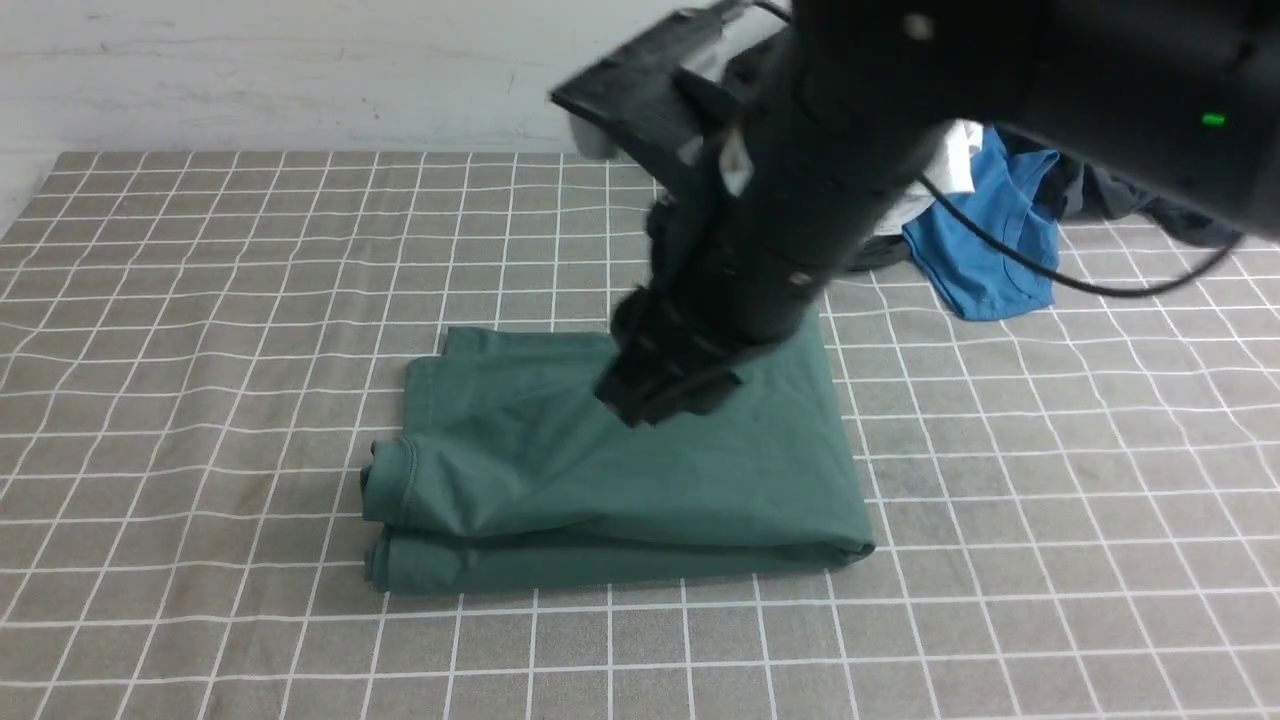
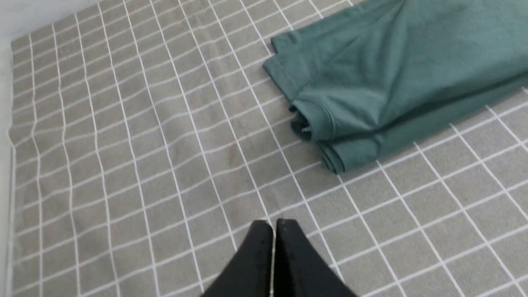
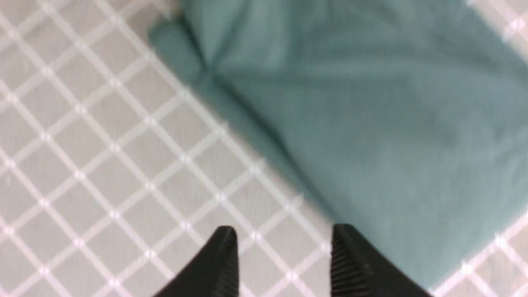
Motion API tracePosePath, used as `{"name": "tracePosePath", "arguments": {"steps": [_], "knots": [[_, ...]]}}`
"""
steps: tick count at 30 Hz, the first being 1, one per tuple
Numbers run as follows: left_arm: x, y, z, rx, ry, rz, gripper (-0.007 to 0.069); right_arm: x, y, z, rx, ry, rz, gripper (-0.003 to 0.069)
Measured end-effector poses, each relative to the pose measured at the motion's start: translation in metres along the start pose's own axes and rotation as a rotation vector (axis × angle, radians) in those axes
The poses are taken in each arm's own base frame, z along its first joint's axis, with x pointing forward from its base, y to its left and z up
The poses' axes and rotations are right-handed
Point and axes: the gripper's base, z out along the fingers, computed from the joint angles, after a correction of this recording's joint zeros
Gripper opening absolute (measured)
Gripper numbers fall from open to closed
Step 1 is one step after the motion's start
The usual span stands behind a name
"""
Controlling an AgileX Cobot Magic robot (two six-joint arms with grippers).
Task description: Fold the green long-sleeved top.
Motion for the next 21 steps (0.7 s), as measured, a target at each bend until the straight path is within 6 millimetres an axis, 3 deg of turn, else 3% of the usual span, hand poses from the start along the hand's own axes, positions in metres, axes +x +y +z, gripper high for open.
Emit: {"name": "tracePosePath", "arguments": {"steps": [2, 5, 6, 7, 8, 11, 18, 21], "knots": [[0.014, -0.002, 0.000, -0.003, -0.025, -0.024, -0.0007, 0.013, 0.001, -0.014, 0.006, -0.045, 0.006, 0.0217], [0.047, -0.007, 0.005, -0.012, -0.129, -0.071, -0.0007, 0.058, 0.008, -0.043, 0.024, -0.211, 0.022, 0.0110], [0.049, -0.008, 0.005, -0.013, -0.135, -0.071, -0.0007, 0.061, 0.009, -0.045, 0.024, -0.224, 0.023, 0.0104], [0.059, -0.009, 0.007, -0.017, -0.188, -0.079, -0.0007, 0.082, 0.013, -0.060, 0.029, -0.312, 0.030, 0.0069], [0.063, -0.010, 0.010, -0.017, -0.191, -0.079, -0.0007, 0.086, 0.013, -0.064, 0.033, -0.346, 0.031, 0.0055], [0.081, -0.013, 0.016, -0.022, -0.260, -0.087, -0.0007, 0.131, 0.020, -0.093, 0.063, -0.554, 0.033, -0.0003], [0.095, -0.016, 0.024, -0.019, -0.254, -0.089, -0.0007, 0.197, 0.031, -0.130, 0.102, -0.817, 0.027, -0.0013], [0.095, -0.016, 0.024, -0.019, -0.255, -0.089, -0.0007, 0.210, 0.033, -0.136, 0.109, -0.870, 0.025, -0.0013]]}}
